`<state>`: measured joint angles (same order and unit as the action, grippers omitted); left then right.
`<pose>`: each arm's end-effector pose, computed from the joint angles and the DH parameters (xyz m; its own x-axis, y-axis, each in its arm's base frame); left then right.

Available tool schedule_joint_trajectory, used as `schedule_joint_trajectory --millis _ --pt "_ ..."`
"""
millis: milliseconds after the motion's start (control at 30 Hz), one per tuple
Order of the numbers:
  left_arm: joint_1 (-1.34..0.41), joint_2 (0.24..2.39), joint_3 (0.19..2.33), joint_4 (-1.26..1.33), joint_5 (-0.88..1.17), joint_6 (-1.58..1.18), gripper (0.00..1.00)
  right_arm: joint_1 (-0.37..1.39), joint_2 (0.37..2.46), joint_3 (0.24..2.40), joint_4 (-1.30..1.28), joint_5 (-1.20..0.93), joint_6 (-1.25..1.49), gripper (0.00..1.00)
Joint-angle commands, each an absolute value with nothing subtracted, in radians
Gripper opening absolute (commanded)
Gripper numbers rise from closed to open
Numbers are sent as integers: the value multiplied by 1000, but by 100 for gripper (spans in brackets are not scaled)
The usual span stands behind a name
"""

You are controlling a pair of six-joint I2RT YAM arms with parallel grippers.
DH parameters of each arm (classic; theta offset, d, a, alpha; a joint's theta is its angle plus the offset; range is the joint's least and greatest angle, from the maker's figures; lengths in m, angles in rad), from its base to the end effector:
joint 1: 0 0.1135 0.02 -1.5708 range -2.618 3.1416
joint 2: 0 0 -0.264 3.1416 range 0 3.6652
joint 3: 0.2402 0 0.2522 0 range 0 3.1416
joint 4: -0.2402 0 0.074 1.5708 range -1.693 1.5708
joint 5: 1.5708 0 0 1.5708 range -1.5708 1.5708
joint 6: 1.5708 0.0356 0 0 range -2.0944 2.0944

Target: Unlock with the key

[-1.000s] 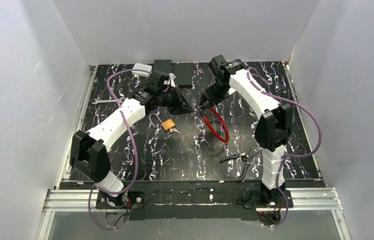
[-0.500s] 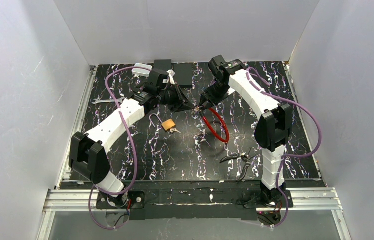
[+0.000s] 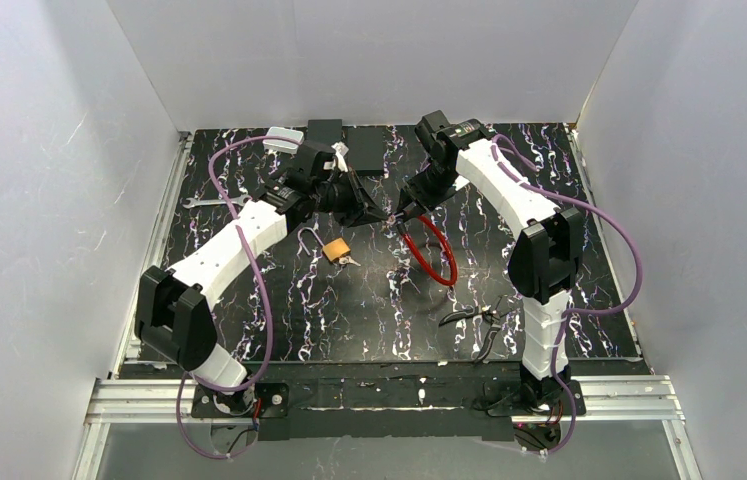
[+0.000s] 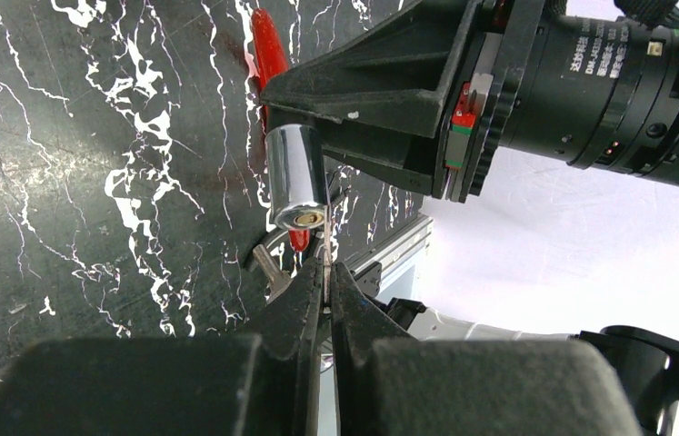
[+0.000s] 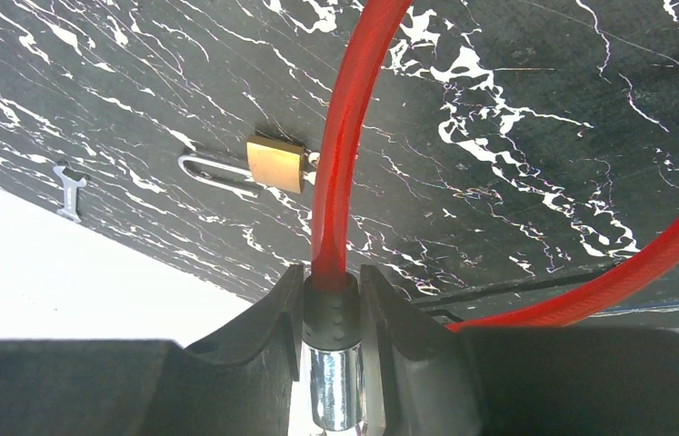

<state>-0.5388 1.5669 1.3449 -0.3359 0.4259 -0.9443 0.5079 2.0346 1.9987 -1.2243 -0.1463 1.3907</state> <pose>0.3027 -0.1981 0.3257 -0.8887 -0.3282 -0.3202 0.0823 0.5729 -0.8155 0.3631 0.2080 0.2968 -0.6607 0.7462 0.0818 0.7254 0.6065 0.3255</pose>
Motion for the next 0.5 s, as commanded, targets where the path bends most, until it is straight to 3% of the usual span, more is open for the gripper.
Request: schedule_joint_trajectory --millis 0,467 --pt "-543 1505 1321 -340 427 -940 0 511 2024 2006 -1221 -164 1411 1" --pt "-543 1516 1326 -337 435 -936 0 511 2028 2005 -1220 -169 1410 1"
